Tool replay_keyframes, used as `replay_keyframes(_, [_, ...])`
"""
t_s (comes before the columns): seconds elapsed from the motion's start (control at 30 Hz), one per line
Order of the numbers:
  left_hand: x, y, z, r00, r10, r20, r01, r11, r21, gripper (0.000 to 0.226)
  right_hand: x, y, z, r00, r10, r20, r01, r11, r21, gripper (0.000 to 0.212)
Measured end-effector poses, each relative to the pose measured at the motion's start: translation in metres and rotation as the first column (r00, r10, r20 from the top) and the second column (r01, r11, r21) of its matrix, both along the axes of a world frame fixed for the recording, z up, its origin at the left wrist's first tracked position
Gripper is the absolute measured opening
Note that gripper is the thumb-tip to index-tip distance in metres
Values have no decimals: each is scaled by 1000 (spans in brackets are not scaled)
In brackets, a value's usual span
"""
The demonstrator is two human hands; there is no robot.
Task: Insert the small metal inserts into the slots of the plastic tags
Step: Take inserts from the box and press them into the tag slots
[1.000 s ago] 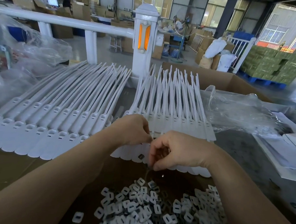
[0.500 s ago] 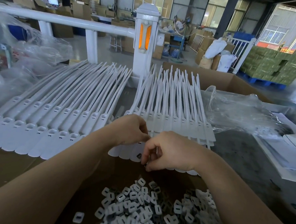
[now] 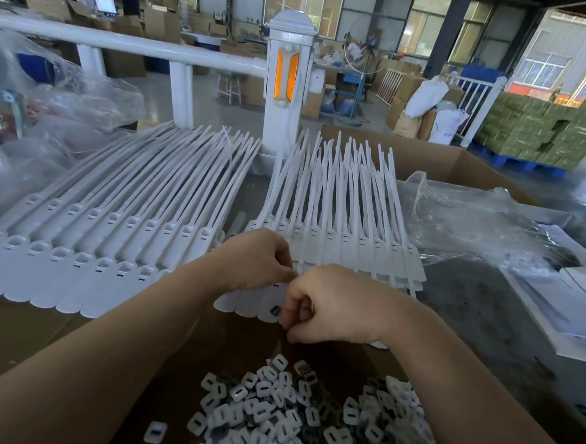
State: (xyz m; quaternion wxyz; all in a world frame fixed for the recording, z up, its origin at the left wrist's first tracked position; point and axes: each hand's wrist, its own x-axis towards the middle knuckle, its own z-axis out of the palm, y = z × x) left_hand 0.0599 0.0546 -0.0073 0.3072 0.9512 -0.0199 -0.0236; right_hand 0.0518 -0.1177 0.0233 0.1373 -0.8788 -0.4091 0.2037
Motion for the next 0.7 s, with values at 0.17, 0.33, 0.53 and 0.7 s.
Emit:
replay_keyframes(0.17, [0,1,0,1000,1,-2,-1,1000,-9,11,-3,2,1,1000,6,17,-5,1000,-25,12])
replay_keyframes(0.33, [0,1,-2,1000,-4,6,4,1000,-8,12,-4,3,1,999,9,43,-6,998,-58,10])
replay_keyframes(0.53, [0,1,-2,1000,-14,8,14,1000,-5,12,-1,-2,1,996,-25,82,29,998,-50,10])
replay_keyframes(0.7, [0,2,-2,1000,-25,5,25,1000,-6,10,1,-1,-4,998,-43,42,42,999,26,12])
